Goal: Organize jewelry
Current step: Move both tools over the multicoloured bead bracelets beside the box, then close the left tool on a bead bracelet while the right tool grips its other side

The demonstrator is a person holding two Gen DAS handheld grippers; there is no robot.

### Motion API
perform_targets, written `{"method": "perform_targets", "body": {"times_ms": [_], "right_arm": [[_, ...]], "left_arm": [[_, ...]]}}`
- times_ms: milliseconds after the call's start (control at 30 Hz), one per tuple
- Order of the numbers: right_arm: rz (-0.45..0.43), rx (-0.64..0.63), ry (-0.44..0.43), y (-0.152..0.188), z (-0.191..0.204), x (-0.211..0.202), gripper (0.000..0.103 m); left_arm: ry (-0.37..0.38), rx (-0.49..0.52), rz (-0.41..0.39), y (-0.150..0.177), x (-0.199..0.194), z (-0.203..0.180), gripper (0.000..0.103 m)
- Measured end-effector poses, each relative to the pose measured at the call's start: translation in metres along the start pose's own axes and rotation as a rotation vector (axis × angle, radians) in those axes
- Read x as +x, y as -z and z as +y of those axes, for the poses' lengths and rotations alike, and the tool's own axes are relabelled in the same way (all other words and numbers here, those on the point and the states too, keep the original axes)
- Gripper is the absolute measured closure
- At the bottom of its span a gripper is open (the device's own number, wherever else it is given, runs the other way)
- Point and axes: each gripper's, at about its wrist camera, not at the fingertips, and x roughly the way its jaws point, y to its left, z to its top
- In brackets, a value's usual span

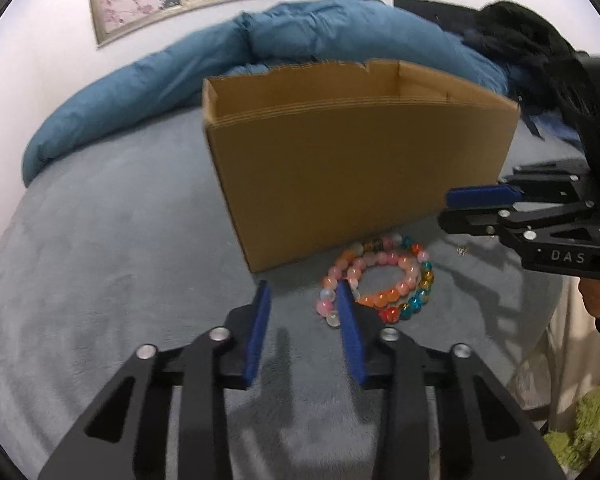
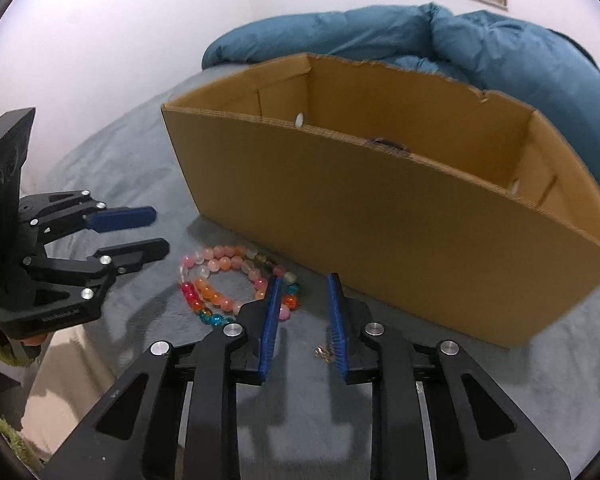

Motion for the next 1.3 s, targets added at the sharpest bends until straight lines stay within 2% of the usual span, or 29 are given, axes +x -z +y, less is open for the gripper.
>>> {"method": "perform_targets", "body": {"times_ms": [100, 267, 400, 533, 833, 1300], "right_arm": [[0.023, -0.013, -0.007, 0.0, 0.003, 0.013, 0.084], [0.055, -0.01, -0.014, -0.004, 0.001, 0.028, 0.086], [0.08, -0.009, -0.021, -0.008, 0.0, 0.038, 0.088], [0.099, -0.014, -0.028, -0.014, -0.002, 0.046, 0.09], [0.14, -0.028, -0.019, -0.02, 0.001, 0.059, 0.095], [0.067, 0.027, -0.025, -0.026, 0.001, 0.024, 0.095]], "left_arm": [[0.027, 0.01, 0.037, 0.003, 0.015, 0.0, 0.082], [0.067, 0.014, 0.055, 0.0, 0.026, -0.001, 0.084], [0.092, 0.017, 0.076, -0.002, 0.033, -0.003, 0.091], [0.083, 0.035, 0.09, -0.004, 0.041, -0.006, 0.092], [0.082, 0.004, 0.082, -0.005, 0.046, -0.008, 0.094], [0.043, -0.022, 0.025, -0.005, 0.008, -0.009, 0.094]]}}
